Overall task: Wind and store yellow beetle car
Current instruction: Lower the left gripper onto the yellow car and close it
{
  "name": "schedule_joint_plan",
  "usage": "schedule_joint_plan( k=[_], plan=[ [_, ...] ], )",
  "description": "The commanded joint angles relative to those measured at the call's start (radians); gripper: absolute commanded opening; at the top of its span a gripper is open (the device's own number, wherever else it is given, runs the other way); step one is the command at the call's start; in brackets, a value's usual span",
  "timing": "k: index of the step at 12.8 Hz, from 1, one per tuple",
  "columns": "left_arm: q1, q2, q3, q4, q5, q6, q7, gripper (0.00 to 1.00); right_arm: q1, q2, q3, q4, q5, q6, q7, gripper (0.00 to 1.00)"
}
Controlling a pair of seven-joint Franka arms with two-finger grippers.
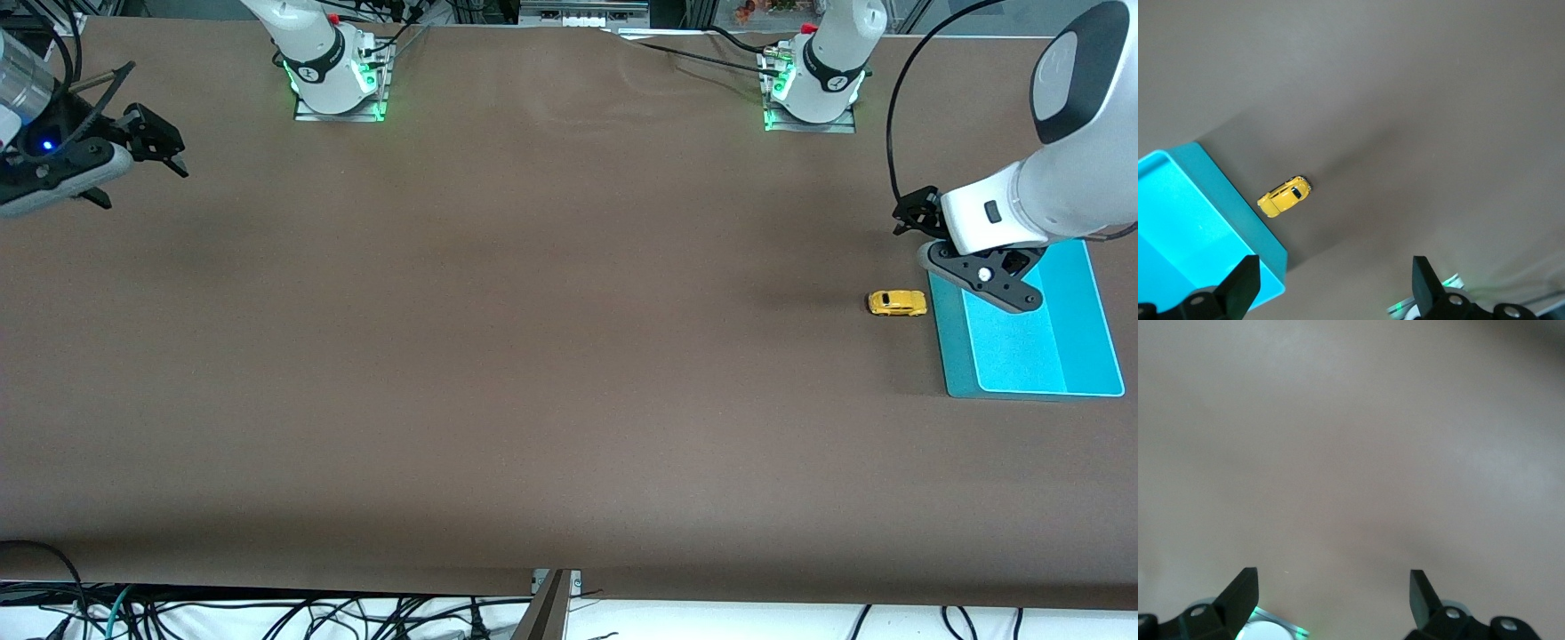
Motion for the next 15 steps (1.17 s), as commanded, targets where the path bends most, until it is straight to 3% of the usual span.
schedule_joint_plan(
  k=[1, 4, 8, 12, 15],
  plan=[
    [0.056, 0.009, -0.003, -0.045, 0.052, 0.007, 0.22, 1.0, 0.041, -0.031, -0.024, 0.021, -0.014, -0.035, 0.175, 1.0],
    [0.111, 0.012, -0.003, -0.19, 0.052, 0.144, 0.467, 1.0, 0.046, -0.034, -0.033, 0.021, -0.006, -0.04, 0.227, 1.0],
    [0.183, 0.03, -0.003, -0.442, 0.038, 0.497, 0.793, 1.0, 0.046, -0.034, -0.041, 0.021, 0.003, -0.038, 0.318, 1.0],
    [0.226, 0.118, -0.003, -0.5, 0.05, 0.704, 1.028, 1.0, 0.047, -0.031, -0.038, 0.021, 0.023, -0.038, 0.359, 1.0],
    [0.261, 0.124, -0.003, -0.612, 0.05, 0.894, 1.126, 1.0, 0.05, -0.027, -0.035, 0.038, 0.02, -0.038, 0.353, 1.0]
  ],
)
